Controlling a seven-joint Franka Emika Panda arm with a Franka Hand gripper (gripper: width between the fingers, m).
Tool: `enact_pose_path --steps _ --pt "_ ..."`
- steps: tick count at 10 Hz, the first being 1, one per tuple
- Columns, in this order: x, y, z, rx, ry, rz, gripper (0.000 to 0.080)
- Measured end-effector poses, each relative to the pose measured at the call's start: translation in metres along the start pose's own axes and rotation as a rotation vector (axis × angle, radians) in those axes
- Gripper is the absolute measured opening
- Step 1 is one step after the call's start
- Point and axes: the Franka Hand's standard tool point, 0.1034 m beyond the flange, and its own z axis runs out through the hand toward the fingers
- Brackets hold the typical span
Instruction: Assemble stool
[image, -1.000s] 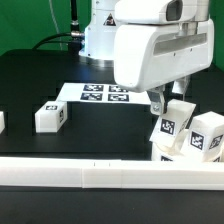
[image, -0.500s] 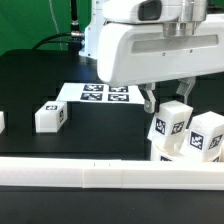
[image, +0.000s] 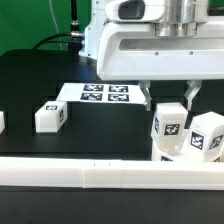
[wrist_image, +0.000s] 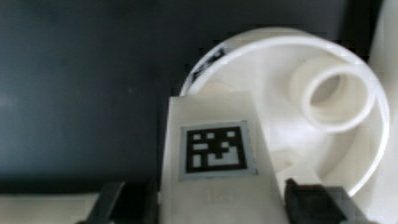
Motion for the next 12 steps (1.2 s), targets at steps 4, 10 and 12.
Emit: enact_pose_path --steps 4,10,12 --pt "-0.0013 -0.0032 0.0005 -0.002 0.002 0.383 0.0341" --pt "-0.0021 -0.0028 0.0008 0.016 -0.016 0.821 0.0341" --pt "-0.0014 -0.0034 0.0010 0.061 -0.032 1.113 0.0341"
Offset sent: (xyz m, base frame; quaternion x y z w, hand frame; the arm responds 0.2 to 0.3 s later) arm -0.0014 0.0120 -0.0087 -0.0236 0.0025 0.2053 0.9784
